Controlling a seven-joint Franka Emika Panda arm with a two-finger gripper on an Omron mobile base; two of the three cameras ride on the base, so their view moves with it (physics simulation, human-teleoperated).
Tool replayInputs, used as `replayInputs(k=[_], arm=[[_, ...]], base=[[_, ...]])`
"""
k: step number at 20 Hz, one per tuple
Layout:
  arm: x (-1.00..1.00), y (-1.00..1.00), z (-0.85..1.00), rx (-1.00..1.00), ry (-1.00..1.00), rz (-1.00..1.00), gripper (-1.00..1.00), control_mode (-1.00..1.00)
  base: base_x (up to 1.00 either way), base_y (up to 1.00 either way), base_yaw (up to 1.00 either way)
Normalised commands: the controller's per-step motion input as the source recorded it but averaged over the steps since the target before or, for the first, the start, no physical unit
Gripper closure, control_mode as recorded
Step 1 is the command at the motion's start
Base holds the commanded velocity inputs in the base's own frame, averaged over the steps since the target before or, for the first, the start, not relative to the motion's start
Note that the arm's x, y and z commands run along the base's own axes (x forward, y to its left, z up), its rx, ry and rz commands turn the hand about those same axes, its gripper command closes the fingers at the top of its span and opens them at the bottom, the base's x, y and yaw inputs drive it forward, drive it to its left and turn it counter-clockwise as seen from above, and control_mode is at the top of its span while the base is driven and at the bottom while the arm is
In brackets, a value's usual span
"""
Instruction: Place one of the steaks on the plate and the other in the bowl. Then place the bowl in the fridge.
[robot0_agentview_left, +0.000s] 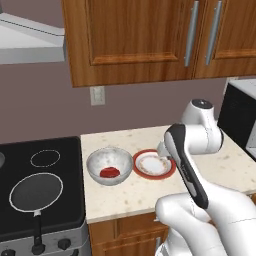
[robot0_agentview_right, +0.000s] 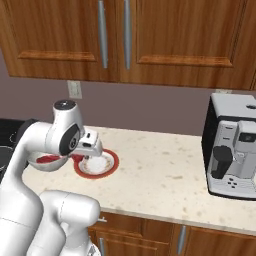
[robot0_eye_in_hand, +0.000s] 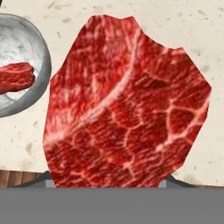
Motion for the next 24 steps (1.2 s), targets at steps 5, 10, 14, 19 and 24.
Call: replayInputs(k=[5, 10, 14, 19, 24], arm=[[0.34, 0.00, -0.47, 0.05, 0.01, 0.09, 1.00, -1.00], [0.41, 0.00, -0.47, 0.02, 0.02, 0.08, 1.00, -1.00], [0.46, 0.00, -0.37, 0.00, 0.04, 0.06, 1.00, -1.00], [0.50, 0.00, -0.26, 0.00, 0.11, 0.05, 1.00, -1.00], [0.49, 0.00, -0.25, 0.00, 0.13, 0.05, 1.00, -1.00]], base=[[0.00, 0.00, 0.00], [0.00, 0.00, 0.00], [0.00, 0.00, 0.00], [0.00, 0.00, 0.00], [0.00, 0.00, 0.00]])
